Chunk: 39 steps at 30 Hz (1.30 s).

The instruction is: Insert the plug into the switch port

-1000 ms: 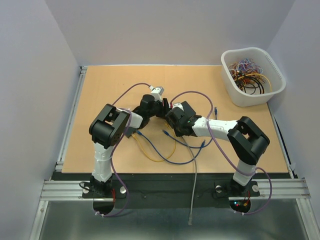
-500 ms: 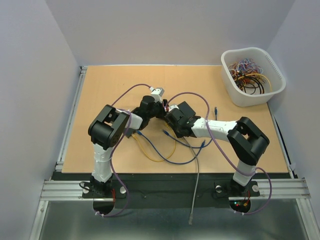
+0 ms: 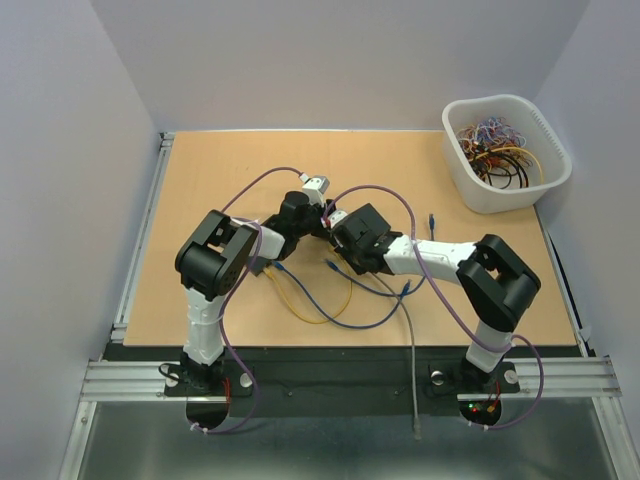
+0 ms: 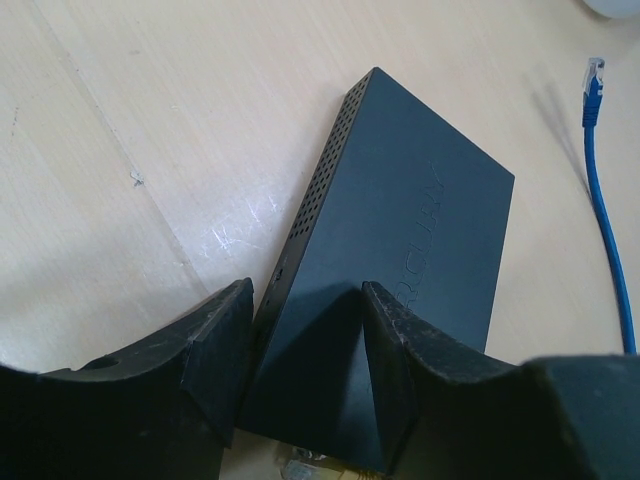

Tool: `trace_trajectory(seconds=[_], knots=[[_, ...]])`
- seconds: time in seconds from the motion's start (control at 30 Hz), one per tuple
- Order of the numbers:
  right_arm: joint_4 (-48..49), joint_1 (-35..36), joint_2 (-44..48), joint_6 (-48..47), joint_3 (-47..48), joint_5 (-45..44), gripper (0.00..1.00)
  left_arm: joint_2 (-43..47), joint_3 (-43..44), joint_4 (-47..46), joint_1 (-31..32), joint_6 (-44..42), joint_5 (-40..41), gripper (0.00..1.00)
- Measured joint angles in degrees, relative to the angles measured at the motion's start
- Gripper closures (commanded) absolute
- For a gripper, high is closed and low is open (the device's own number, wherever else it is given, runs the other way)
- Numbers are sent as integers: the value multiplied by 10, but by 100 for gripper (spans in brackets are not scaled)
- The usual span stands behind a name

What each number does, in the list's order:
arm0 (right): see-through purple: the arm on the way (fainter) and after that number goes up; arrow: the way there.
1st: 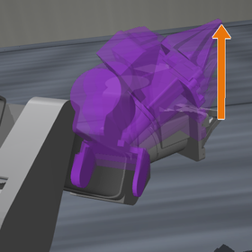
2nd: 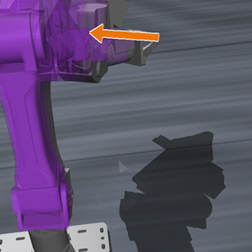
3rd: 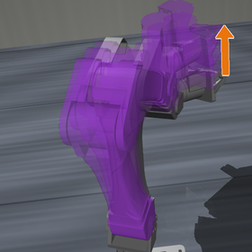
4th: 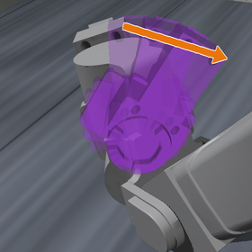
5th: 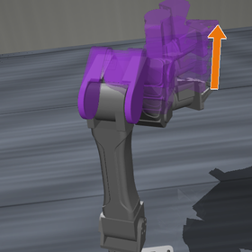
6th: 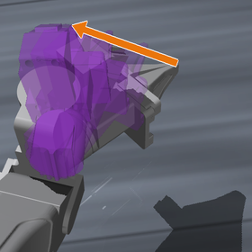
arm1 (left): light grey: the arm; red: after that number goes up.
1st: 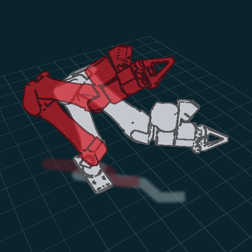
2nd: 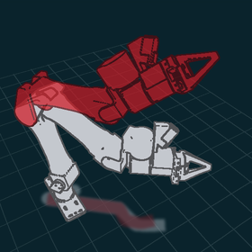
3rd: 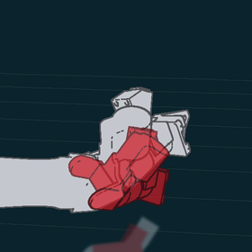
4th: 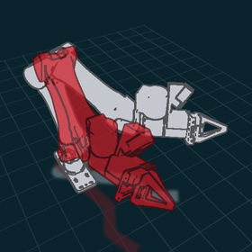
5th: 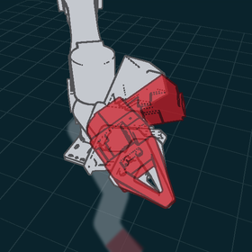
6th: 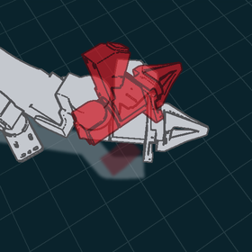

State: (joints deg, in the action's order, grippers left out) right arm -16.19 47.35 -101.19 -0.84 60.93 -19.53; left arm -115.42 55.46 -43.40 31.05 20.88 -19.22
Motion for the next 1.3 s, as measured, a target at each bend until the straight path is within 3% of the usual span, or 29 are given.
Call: trace_trajectory(seconds=[0.67,1.0,1.3], knots=[[87,-31,-8,-11,-33,3,99,9,-42,-53,-9,13,6,47],[92,-50,2,-54,-38,115,100,19,-53,-52,-8,9,13,47],[85,-54,-4,-61,-29,149,99,29,-65,-51,-6,6,27,48]])
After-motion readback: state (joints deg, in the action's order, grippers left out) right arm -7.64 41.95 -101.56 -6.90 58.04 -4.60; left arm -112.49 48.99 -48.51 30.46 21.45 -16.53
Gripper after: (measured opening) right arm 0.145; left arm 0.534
